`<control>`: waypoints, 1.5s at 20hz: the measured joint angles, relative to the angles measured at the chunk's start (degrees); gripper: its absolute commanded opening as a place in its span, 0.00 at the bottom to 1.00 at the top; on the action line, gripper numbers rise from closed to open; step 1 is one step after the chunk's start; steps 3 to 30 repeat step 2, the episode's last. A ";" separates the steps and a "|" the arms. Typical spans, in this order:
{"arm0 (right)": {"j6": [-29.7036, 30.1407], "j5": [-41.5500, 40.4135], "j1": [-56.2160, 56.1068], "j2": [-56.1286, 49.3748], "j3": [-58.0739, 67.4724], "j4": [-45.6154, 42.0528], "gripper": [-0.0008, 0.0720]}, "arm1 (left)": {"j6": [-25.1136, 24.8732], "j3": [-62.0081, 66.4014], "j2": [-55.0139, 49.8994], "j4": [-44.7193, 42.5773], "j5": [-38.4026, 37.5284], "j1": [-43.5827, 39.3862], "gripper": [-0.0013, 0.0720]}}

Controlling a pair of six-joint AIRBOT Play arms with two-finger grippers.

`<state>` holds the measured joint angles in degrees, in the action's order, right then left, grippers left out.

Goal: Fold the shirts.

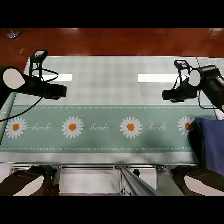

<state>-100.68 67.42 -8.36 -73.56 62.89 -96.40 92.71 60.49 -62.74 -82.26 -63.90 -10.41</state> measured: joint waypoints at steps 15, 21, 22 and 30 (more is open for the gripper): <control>-0.07 0.00 0.00 0.00 0.00 -0.07 0.04 | 0.07 0.00 0.00 -0.02 0.00 0.00 0.05; -0.07 0.00 0.00 0.00 0.00 -0.07 0.04 | 0.07 0.00 0.00 -0.02 0.00 0.00 0.05; -0.07 0.00 0.00 0.00 0.00 -0.07 0.04 | 0.07 0.00 0.00 -0.02 0.00 0.00 0.05; -0.07 0.00 0.00 0.00 0.00 -0.07 0.04 | 0.07 0.00 0.00 -0.02 0.00 0.00 0.05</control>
